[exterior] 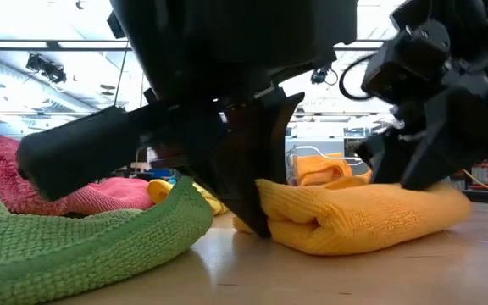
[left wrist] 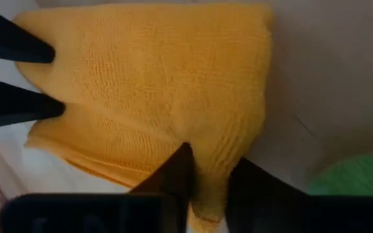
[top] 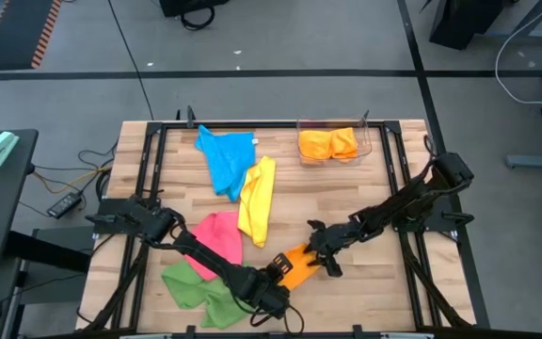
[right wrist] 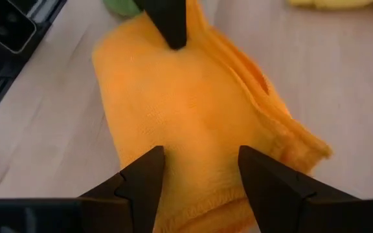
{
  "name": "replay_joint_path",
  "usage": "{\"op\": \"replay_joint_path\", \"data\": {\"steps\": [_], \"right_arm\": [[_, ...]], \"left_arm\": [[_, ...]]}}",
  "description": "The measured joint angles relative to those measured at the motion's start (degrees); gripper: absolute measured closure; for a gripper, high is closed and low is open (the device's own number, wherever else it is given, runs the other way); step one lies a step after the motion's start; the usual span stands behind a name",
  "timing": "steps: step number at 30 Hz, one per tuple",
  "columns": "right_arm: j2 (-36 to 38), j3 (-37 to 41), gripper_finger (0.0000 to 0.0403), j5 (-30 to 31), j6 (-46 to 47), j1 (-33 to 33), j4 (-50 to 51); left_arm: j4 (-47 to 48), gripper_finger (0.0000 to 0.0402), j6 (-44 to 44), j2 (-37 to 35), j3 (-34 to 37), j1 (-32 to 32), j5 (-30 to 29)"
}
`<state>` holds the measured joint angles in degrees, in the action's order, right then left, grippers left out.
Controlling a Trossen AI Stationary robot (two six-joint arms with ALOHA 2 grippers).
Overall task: Fold microfiber towels
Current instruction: Stack the folded orange microfiber cloth on top of the other folded orange microfiber cloth
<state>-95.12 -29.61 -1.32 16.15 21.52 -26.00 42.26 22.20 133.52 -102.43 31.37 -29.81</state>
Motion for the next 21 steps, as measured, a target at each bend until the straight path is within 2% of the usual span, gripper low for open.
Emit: {"op": "replay_joint_path", "data": {"steps": [4, 8, 13, 17, 21], "right_arm": [[4.79, -3.79, 0.0194, 3.56, -1.73, 0.89, 11.67], [9.37, -6.82, 0.0194, 13.66, -5.76, 4.49, 22.36], [11.14, -7.16, 0.0193, 20.57, -11.27, 10.5, 18.31], [10.39, -7.16, 0.0183, 23.52, -10.03, 13.51, 16.52], [10.24, -7.16, 0.016, 25.6, -8.01, 15.46, 15.7]], "left_arm": [[-0.44, 0.0387, -4.51, -0.08, 0.0, -0.37, 1.91], [-0.11, 0.0373, -10.56, -1.34, 0.12, -1.27, 5.17], [0.23, 0.037, -16.27, -4.39, 0.22, -2.57, 9.6], [0.02, 0.0384, -19.93, -6.38, 0.14, -3.92, 13.09], [-0.51, 0.0374, -22.15, -8.88, 0.17, -5.45, 14.87]]}}
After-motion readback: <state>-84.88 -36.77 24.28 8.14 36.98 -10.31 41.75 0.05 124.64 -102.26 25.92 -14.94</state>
